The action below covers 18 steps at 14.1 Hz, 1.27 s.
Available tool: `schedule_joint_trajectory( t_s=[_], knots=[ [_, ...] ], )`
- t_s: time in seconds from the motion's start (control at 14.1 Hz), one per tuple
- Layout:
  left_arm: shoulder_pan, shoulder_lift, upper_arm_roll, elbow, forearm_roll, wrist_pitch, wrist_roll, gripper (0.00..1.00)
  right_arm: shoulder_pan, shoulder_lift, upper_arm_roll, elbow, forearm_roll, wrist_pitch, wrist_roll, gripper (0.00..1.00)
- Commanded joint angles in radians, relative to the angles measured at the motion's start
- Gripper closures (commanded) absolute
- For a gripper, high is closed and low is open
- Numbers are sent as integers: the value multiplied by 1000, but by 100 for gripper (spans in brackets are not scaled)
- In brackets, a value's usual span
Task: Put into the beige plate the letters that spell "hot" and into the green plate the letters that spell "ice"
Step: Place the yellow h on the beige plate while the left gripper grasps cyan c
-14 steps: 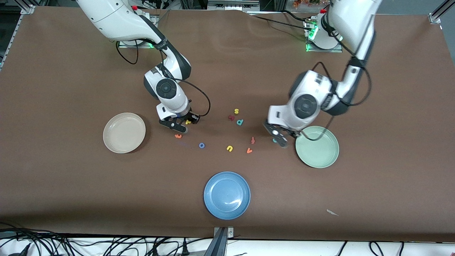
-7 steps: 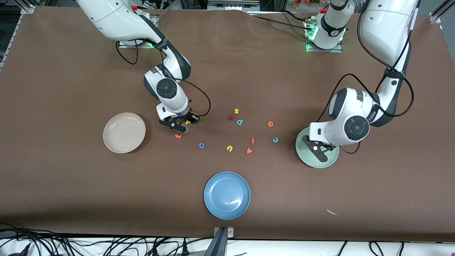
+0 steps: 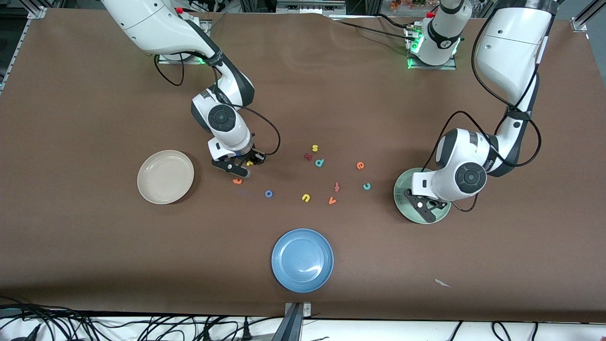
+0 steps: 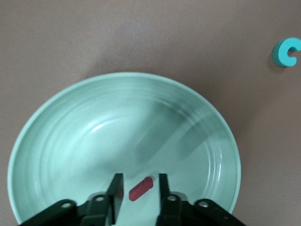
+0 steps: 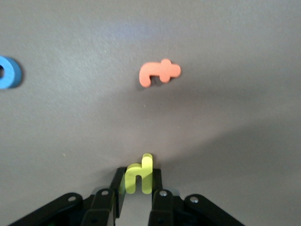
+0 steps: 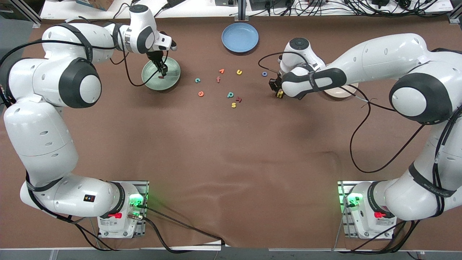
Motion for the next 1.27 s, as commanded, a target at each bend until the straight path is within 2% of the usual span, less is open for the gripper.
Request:
schedule_joint_trajectory(
  t_s=[0.0, 0.14, 0.28, 0.35, 0.57, 0.92, 1.2],
  knots=[
    [-14, -63, -14, -2, 27, -30, -10, 0, -7, 17, -6, 80, -30, -70, -5, 86],
    [-26, -80, -16, 18, 29, -56, -18, 0, -8, 4, -19, 127, -33, -165, -48, 87],
    [-33, -76, -47, 58, 24, -56, -19, 0, -10, -24, -54, 127, -31, -210, -136, 89],
    [-54, -53, -51, 94, 30, -56, -16, 0, -12, -41, -68, 121, -28, -238, -184, 91],
    [-137, -16, -53, 124, 14, -55, -57, 0, -15, -96, -128, 93, -21, -282, -340, 91],
    [-185, 61, -51, 122, 29, -30, -128, 0, -21, -180, -242, -10, -13, -261, -607, 91],
    [-186, 102, -51, 119, 27, 43, -119, 1, -31, -204, -357, -112, 59, -125, -897, 91]
  ],
)
